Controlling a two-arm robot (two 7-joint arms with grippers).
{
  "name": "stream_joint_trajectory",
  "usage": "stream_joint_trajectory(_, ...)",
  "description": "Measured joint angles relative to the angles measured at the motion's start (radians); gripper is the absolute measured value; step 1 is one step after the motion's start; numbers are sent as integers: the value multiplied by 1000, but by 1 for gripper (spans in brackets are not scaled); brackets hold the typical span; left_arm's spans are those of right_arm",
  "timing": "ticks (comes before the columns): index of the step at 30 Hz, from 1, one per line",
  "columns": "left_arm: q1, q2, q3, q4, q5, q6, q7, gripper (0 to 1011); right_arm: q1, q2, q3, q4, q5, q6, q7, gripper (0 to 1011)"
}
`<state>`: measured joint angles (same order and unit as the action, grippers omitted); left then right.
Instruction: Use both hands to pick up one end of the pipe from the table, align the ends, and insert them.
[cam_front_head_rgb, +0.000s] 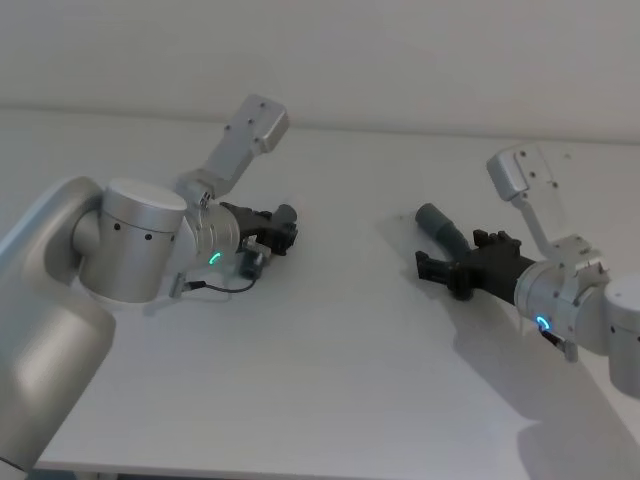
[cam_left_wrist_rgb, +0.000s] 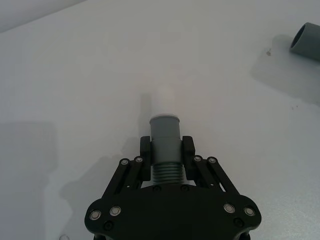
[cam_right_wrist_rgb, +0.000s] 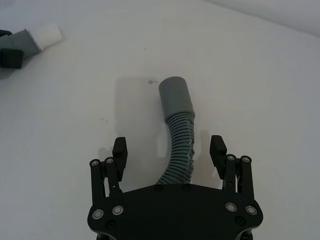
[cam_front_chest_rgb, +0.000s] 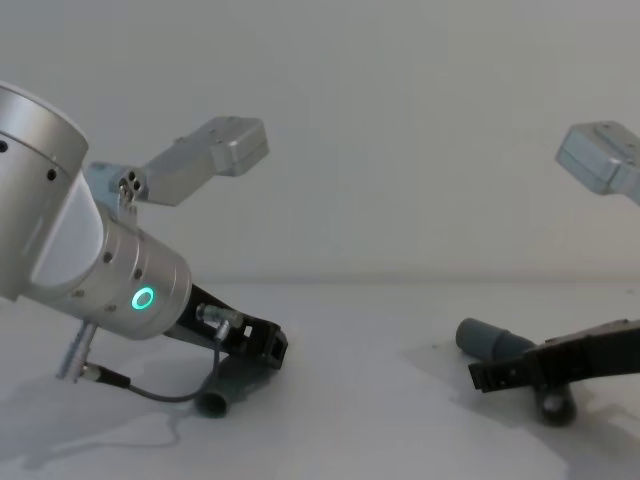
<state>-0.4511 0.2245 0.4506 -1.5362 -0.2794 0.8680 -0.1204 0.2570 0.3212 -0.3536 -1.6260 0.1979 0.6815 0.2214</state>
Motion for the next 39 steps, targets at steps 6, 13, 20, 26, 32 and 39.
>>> stream_joint_trajectory(6, 0, 0, 0, 0, 0, 0, 0, 354, 7, -12, 7, 12, 2, 14, 1, 1004)
stream_joint_trajectory(13, 0, 0, 0, 0, 0, 0, 0, 354, 13, -27, 19, 22, 9, 31, 1, 982)
stream_joint_trajectory(20, 0, 0, 0, 0, 0, 0, 0, 354, 16, -36, 27, 28, 12, 42, 2, 825)
stream_joint_trajectory(26, 0, 0, 0, 0, 0, 0, 0, 354, 18, -41, 31, 31, 14, 47, 3, 640)
stream_joint_trajectory(32, 0, 0, 0, 0, 0, 0, 0, 354, 19, -45, 33, 33, 15, 50, 3, 460)
stream_joint_trajectory(39, 0, 0, 0, 0, 0, 0, 0, 354, 20, -47, 34, 34, 16, 52, 3, 215)
